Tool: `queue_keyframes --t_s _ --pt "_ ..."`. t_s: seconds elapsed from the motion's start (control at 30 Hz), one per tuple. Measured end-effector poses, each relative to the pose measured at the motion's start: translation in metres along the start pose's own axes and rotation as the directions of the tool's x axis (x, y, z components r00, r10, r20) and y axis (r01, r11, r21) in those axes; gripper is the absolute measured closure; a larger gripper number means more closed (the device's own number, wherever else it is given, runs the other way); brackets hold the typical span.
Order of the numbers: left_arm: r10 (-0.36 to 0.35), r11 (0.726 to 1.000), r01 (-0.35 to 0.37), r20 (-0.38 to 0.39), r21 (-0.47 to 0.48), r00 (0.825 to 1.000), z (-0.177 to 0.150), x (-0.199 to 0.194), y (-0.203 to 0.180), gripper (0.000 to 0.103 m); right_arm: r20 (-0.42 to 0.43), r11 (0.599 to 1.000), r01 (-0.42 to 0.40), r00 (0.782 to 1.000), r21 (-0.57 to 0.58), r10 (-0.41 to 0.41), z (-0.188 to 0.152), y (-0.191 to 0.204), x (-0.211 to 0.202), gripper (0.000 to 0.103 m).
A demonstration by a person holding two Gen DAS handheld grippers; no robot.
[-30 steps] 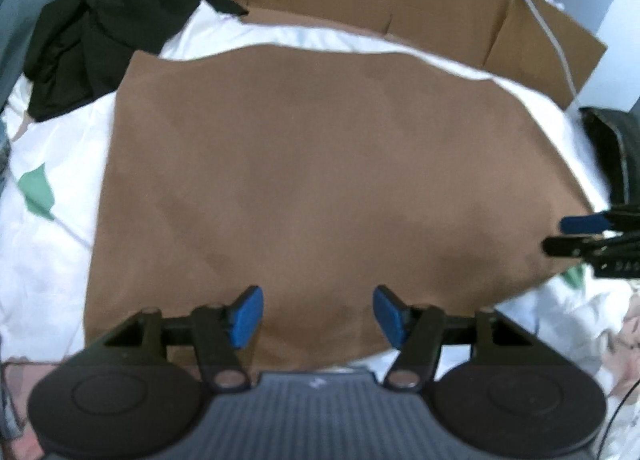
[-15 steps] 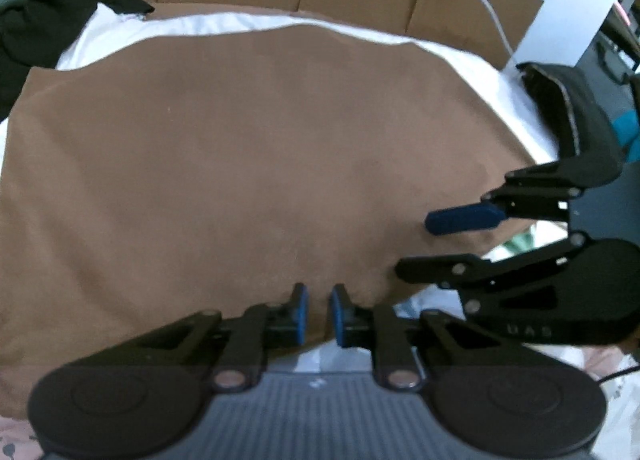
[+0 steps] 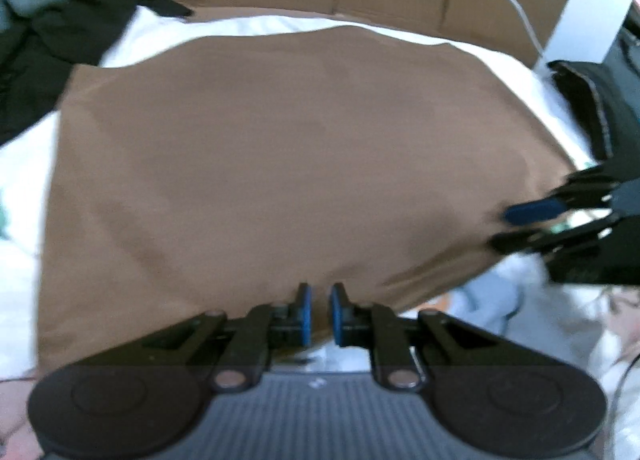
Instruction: Fold clothes
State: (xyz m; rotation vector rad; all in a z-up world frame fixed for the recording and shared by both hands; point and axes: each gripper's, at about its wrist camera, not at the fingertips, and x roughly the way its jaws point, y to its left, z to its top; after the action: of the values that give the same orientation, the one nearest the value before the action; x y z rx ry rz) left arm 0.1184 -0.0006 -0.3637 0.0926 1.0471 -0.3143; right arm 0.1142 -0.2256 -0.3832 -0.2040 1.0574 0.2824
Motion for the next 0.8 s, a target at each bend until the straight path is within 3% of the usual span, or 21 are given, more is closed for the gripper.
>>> queue_keyframes --t_s 0.2,0.4,0.8 --pt "0.094 0.989 -0.094 -0.008 -0.116 0.996 -0.02 -0.016 0.044 0.09 0.005 0.995 0.069 0.998 0.069 -0.07 -0.016 -0.03 -0.01 0.066" --pt "0.161 0.981 -0.158 0.017 -0.116 0.987 -0.027 -0.032 0.058 0.09 -0.004 0.987 0.098 0.995 0.124 -0.099 -0.022 -0.048 -0.011 0.066" --pt "0.251 0.953 -0.258 -0.06 -0.159 0.966 -0.036 -0.026 0.085 0.089 -0.029 0.969 0.163 0.987 0.186 -0.161 -0.036 -0.08 -0.016 0.066"
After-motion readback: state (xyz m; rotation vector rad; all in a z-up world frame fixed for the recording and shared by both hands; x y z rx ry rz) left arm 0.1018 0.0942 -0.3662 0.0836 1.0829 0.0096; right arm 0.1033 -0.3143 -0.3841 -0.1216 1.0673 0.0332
